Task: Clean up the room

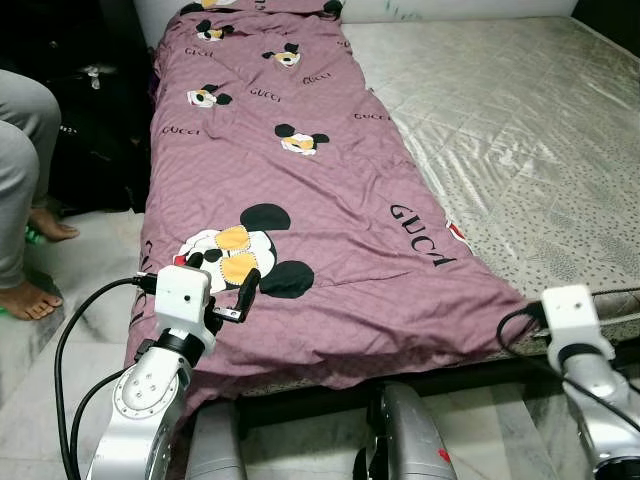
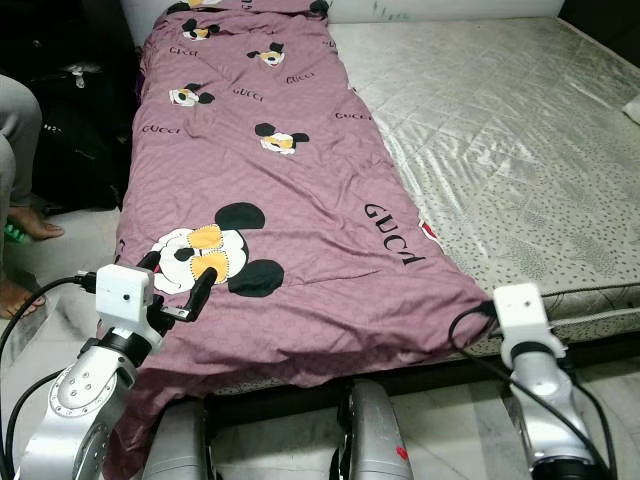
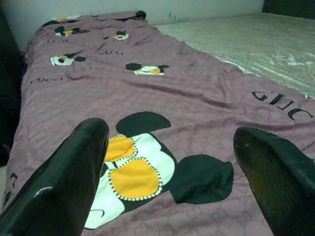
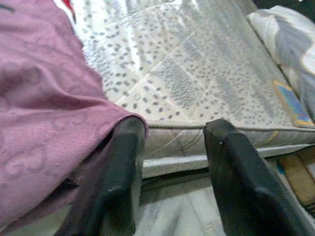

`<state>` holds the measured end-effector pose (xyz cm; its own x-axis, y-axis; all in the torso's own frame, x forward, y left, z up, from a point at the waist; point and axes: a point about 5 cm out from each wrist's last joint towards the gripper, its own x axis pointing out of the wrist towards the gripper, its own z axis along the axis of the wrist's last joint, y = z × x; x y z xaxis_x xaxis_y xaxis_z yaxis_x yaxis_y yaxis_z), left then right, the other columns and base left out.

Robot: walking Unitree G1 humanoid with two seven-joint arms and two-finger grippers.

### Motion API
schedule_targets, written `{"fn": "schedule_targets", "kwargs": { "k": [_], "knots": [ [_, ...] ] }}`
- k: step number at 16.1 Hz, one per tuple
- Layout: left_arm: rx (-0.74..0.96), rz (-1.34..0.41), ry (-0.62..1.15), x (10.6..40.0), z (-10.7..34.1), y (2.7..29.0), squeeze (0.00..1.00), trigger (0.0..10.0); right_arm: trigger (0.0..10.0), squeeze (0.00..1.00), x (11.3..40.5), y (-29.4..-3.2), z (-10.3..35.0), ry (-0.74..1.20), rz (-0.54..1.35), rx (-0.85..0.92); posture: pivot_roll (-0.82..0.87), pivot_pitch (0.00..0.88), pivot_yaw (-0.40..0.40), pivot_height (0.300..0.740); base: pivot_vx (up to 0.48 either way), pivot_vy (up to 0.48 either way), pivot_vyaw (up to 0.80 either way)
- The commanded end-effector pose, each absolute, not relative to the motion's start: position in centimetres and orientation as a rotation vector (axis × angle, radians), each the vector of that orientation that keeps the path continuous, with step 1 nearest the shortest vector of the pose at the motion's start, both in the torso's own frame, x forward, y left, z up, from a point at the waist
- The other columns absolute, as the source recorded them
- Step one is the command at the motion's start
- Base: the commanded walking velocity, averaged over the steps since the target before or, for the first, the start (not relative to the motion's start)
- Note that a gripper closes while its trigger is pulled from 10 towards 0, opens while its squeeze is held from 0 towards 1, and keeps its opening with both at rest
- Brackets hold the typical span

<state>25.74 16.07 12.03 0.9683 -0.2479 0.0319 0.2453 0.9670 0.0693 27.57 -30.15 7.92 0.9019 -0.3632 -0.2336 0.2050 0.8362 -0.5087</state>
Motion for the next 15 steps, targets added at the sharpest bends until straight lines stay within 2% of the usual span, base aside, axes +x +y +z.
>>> {"fn": "schedule_targets", "kwargs": {
  "k": [1,4,7,9,11,13,15],
  "knots": [
    [0.069,-0.260,-0.044,25.9,12.0,16.0,0.00,10.0,10.0,1.00,27.4,-30.7,8.8,0.318,-0.335,-0.521,0.06,0.083,-0.027,0.563,0.000,0.000,0.00],
    [0.071,-0.251,-0.043,25.9,12.0,16.4,0.00,10.0,10.0,1.00,25.7,-30.7,7.6,0.379,-0.303,-0.527,0.05,0.079,-0.034,0.563,0.000,0.000,0.00],
    [0.069,-0.254,-0.038,25.8,11.8,16.4,0.00,10.0,10.0,1.00,21.3,-30.6,5.0,0.460,-0.233,-0.514,0.05,0.081,-0.035,0.563,0.000,0.000,0.00],
    [0.066,-0.258,-0.036,25.8,11.7,16.3,0.00,10.0,10.0,1.00,19.8,-30.4,4.9,0.457,-0.223,-0.486,0.03,0.086,-0.032,0.563,0.000,0.000,0.00],
    [0.059,-0.264,-0.036,25.9,11.6,16.2,0.00,10.0,10.0,1.00,20.5,-28.6,7.4,0.290,-0.186,-0.411,0.02,0.086,-0.025,0.563,0.000,0.000,0.00],
    [0.053,-0.274,-0.043,26.3,11.7,15.8,0.00,10.0,10.0,1.00,23.3,-25.1,9.9,0.142,-0.081,-0.319,0.02,0.078,-0.020,0.563,0.000,0.000,0.00],
    [0.050,-0.280,-0.054,26.4,12.0,15.5,0.00,10.0,10.0,1.00,25.7,-21.6,11.0,0.135,0.056,-0.229,0.03,0.075,-0.021,0.563,0.000,0.000,0.00]
  ]
}}
